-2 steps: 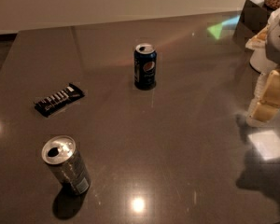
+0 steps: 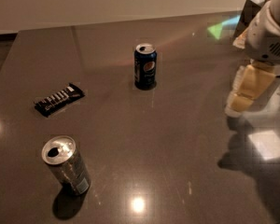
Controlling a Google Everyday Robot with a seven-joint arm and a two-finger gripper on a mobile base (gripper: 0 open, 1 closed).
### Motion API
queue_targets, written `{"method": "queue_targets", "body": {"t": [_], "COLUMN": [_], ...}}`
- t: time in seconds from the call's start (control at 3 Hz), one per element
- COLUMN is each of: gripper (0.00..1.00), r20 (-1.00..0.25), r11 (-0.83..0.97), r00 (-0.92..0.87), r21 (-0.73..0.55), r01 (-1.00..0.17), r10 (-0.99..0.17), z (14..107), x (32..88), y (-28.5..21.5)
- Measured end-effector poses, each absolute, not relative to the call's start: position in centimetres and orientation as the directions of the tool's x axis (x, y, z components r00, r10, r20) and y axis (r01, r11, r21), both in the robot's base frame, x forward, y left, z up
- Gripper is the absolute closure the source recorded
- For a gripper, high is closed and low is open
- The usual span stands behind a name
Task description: Knock pepsi can over
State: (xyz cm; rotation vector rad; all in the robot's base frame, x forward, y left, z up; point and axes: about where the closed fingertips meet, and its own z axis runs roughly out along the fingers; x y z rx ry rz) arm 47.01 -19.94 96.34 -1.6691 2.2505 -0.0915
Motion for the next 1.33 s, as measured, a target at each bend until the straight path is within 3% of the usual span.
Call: {"method": "queue_targets", "body": {"t": [0.67,1.33], "gripper": [0.00,0.00], "r20": [-0.403,-0.543], "r11": [0.472,0.512], "r00": [-0.350,-0.340], "r21": [-0.258,-0.201], "r01": [-0.843,-0.835], "r10": [-0.846,-0.768], "z": [94.1,93.2], "x": [54.8,59.8], "y": [-16.1,-10.4]}}
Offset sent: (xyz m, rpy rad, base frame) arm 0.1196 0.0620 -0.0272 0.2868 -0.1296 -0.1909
